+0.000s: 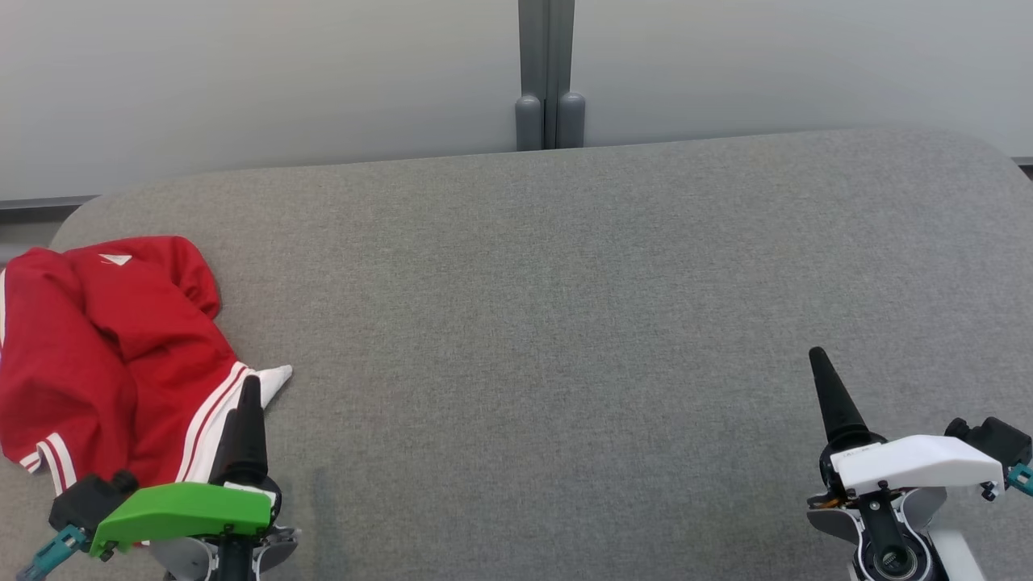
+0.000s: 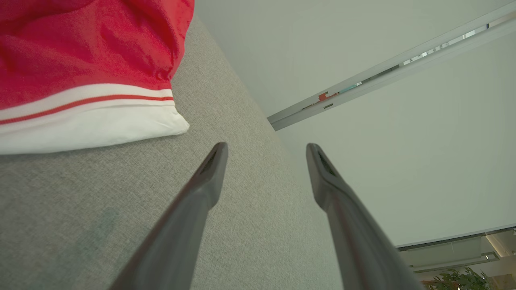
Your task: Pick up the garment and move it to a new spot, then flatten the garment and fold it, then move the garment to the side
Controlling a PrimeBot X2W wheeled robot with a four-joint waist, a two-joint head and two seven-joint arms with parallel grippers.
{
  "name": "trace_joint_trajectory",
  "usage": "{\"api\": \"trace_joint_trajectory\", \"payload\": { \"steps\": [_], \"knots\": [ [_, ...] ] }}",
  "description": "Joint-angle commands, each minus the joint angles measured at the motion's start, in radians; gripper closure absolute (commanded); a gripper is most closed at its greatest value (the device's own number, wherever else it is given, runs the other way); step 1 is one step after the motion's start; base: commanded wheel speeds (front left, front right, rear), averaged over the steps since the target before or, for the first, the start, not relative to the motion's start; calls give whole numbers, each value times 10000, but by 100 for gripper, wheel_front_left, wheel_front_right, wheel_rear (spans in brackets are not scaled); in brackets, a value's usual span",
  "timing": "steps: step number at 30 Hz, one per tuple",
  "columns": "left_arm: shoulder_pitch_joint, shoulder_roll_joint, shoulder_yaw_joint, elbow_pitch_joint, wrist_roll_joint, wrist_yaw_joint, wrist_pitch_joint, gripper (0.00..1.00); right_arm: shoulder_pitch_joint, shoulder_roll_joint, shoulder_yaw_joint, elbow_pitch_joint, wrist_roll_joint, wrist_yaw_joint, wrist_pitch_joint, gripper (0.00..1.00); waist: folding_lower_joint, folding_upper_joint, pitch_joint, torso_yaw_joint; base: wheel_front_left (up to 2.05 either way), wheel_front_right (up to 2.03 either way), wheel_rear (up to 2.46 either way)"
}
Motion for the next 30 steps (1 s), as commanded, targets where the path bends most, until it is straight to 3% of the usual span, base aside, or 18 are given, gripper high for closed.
{"api": "trace_joint_trajectory", "payload": {
  "steps": [1,13,30],
  "knots": [
    [-251,107,-91,-232,589,86,-115,0,-273,-63,56,-211,-571,2,-116,0,0,0,-1,8,0,0,0],
    [-247,334,-742,-454,2850,362,-554,0,-272,-77,207,-322,-2830,2,-560,0,0,0,-37,47,0,0,0],
    [-321,535,-1299,-514,5009,766,-1100,0,-406,-95,426,-195,-5251,3,-1104,0,0,0,11,87,0,0,0]
  ]
}}
